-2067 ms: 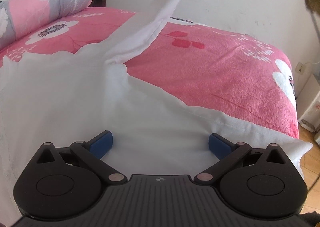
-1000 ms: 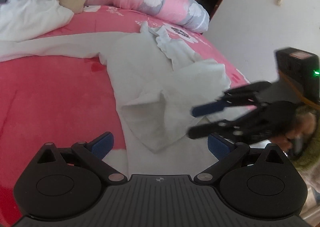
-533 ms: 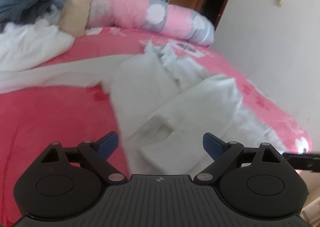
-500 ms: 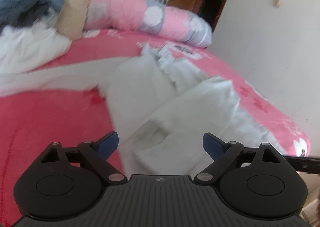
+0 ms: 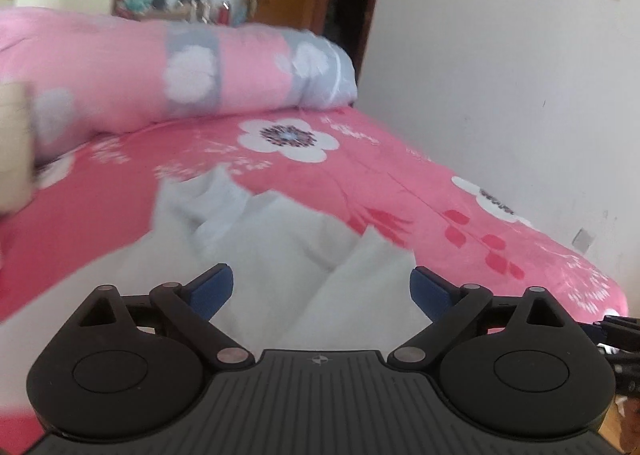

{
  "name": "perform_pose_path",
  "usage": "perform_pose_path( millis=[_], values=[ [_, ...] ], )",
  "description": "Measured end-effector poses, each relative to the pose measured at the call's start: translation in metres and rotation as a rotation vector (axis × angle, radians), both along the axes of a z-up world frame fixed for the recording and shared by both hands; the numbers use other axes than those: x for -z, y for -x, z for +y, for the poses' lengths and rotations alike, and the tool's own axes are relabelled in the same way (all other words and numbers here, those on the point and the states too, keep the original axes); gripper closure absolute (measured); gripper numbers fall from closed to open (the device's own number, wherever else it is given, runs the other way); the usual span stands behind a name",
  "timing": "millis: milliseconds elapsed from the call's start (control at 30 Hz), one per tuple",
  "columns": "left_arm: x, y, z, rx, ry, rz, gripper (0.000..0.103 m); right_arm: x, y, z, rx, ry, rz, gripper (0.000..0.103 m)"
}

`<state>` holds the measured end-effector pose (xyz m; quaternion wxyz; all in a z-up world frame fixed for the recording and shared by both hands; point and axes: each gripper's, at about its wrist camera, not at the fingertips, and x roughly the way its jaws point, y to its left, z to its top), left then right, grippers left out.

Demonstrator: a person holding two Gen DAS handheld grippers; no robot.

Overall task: Fold clothes
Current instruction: 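Lower the left gripper onto the shirt edge beside the folded sleeve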

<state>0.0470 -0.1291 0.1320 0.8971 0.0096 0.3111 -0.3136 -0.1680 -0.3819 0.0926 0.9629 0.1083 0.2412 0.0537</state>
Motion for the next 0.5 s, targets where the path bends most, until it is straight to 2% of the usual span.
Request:
perform_pose_path(
  millis=[100, 200, 333, 500],
  values=[
    [0.008, -0.053, -0.046, 0.042, -0.033, 0.071, 0.007, 0.011, -0.05, -0.027, -0.055, 0.074, 0.048, 0.066],
    [0.022, -0.091, -0.086, 0.042, -0.073, 0.143, 0.007, 0.039, -0.091, -0.038, -0.112, 0.139, 0.093, 0.064],
    [0.042, -0.122, -0.128, 0.044, -0.175, 0.23, 0.007, 0.071, -0.122, -0.039, -0.165, 0.174, 0.14, 0.064],
    [0.066, -0.155, -0.176, 0.042, -0.311, 0.319, 0.008, 0.086, -0.141, -0.046, -0.186, 0.097, 0.128, 0.064]
  ],
)
